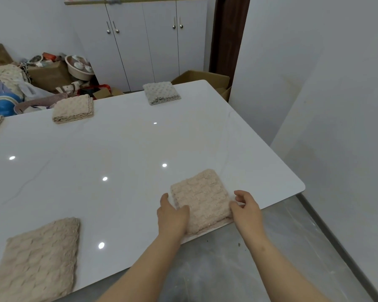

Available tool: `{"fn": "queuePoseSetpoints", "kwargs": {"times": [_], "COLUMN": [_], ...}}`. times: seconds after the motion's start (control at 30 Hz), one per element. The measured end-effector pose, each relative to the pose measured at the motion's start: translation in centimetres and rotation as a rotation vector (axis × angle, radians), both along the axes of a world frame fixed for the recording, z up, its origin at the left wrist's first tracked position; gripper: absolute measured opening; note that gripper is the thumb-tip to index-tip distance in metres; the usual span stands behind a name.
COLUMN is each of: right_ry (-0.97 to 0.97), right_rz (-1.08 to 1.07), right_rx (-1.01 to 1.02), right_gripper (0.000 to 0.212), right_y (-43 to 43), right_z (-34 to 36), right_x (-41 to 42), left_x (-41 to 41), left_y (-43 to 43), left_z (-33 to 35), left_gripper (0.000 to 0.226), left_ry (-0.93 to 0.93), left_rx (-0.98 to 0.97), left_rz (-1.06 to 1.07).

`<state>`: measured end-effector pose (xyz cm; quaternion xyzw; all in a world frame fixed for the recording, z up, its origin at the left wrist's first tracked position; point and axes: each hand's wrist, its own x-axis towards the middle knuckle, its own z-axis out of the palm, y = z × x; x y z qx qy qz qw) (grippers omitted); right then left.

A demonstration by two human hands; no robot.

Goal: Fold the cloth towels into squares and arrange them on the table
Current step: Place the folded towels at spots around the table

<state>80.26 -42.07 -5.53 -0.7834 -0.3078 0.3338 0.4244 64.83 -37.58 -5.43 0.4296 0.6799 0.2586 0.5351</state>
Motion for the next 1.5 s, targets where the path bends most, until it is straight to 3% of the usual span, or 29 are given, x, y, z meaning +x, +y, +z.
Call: {"fn": "queuePoseSetpoints", "kwargs": {"times": [0.1, 0.33, 0.57, 1.1, 1.3, 1.5], "right_ry": [0.045, 0.09, 0.063, 0.223, 0.127, 0.077], "right_rz": [-0.027, -0.053, 0.068, 0.207, 0.048, 0.04], "right_rx": [-0.003, -0.004, -0.034, -0.015, -0.038, -0.069], "right_gripper": [0.034, 0.034, 0.037, 0.037, 0.044, 0.03], "right_y": [-0.6, -0.2, 0.7, 1.3, 0.7, 0.3], "right_z": [-0.5, -0.4, -0.4, 0.1, -0.5, -0.9], "right_x": [0.2, 0.8, 0.7, 0.0, 0.5, 1.2], "left_x": [1.2, 2.6, 1.6, -0.1, 0.1, 0.0], "left_y": [0.5, 1.0, 1.2, 0.6, -0.3, -0.4], "left_z": [0.0, 0.1, 0.0, 0.5, 0.8, -0.5], "left_gripper": [0.065, 0.063, 0.061, 0.05, 0.064, 0.057], "left_ry": [-0.152, -0.178, -0.145, -0.093, 0.109, 0.386], "left_rx": [-0.083, -0.118, -0.103, -0.127, 0.079, 0.167], "left_rz": [0.032, 0.026, 0.046, 0.036, -0.191, -0.39]}}
